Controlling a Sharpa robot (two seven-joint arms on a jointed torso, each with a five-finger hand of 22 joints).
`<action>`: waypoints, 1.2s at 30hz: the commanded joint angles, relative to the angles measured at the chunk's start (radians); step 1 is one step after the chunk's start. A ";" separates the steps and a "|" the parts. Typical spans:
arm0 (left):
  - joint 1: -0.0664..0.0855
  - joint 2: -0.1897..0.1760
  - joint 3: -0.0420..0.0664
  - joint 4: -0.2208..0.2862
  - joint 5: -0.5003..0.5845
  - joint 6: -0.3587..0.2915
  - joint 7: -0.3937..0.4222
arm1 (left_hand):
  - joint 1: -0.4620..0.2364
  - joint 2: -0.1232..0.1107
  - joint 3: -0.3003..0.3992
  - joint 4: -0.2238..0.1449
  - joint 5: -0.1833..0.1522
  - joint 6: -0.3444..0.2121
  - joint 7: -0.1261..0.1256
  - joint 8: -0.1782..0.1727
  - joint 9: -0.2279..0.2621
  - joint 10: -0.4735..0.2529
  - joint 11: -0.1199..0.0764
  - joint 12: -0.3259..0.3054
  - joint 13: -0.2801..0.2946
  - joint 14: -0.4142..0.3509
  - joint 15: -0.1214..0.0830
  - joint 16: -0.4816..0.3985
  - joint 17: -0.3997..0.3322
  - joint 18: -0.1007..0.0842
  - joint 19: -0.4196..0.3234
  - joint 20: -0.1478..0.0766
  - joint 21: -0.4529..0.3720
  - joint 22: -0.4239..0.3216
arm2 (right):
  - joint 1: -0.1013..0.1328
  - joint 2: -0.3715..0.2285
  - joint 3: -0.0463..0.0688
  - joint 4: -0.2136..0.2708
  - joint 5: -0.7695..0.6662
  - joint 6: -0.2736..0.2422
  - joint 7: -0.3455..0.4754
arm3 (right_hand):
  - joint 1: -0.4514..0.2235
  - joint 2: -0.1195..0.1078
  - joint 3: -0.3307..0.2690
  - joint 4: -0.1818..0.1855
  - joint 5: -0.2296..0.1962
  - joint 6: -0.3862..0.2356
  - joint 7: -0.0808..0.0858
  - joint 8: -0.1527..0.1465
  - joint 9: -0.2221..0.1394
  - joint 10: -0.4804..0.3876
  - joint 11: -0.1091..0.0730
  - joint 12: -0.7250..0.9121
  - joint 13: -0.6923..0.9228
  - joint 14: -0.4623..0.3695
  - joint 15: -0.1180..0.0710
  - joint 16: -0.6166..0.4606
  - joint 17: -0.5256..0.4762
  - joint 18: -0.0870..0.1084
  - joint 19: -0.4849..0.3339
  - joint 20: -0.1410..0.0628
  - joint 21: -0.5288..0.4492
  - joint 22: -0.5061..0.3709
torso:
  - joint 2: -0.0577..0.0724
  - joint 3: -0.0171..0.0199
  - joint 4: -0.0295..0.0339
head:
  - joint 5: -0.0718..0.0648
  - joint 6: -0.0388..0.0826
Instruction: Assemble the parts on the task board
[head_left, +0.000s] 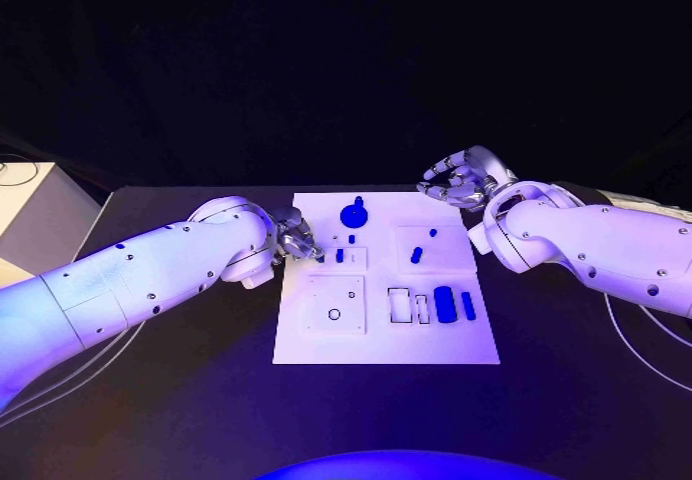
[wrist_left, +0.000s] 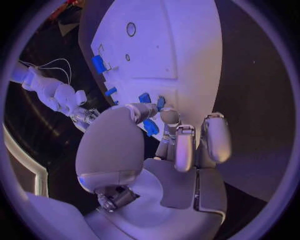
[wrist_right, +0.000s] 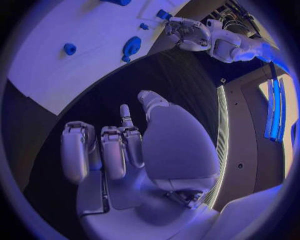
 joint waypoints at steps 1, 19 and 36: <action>-0.002 0.003 -0.001 0.000 -0.015 0.029 -0.003 | 0.001 0.012 0.175 -0.183 0.006 0.005 -0.001 0.005 0.027 0.008 0.001 0.001 -0.001 0.088 -0.007 0.004 0.214 -0.009 0.005 0.001 0.003 0.001 | -0.001 0.000 0.001 0.001 -0.008 0.006 0.009 | -0.008 -0.001 0.003 0.000 0.004 -0.009 0.000 0.007 0.001 0.042 0.002 -0.003 0.205 0.097 -0.004 -0.005 0.225 0.010 0.048 -0.003 -0.005 0.130 | 0.000 0.0002 0.0000 | 0.000 -0.001; -0.006 0.025 -0.011 -0.011 -0.007 0.050 -0.002 | -0.022 0.002 0.174 -0.184 0.014 0.016 -0.006 0.009 0.028 0.022 -0.002 0.009 0.013 0.091 -0.008 0.008 0.220 -0.010 0.008 -0.001 0.006 0.006 | -0.001 0.001 0.001 0.002 -0.007 0.006 0.011 | -0.008 -0.001 0.003 0.000 0.004 -0.009 0.000 0.007 0.001 0.042 0.002 -0.003 0.205 0.097 -0.004 -0.005 0.225 0.010 0.048 -0.003 -0.005 0.130 | 0.002 -0.0001 -0.0010 | -0.004 -0.005; -0.008 0.030 -0.013 -0.029 -0.014 0.047 -0.001 | -0.069 0.003 0.123 -0.151 -0.006 0.023 -0.025 0.013 0.030 0.034 -0.015 0.009 0.011 0.091 -0.018 0.007 0.220 -0.010 0.007 -0.009 0.002 0.005 | -0.003 0.002 0.001 0.001 -0.005 0.006 0.013 | -0.011 -0.002 0.008 0.000 0.006 -0.010 0.000 0.008 0.001 0.042 0.001 -0.002 0.205 0.096 -0.004 -0.005 0.223 0.010 0.048 -0.004 -0.005 0.130 | 0.001 -0.0005 -0.0006 | -0.006 -0.011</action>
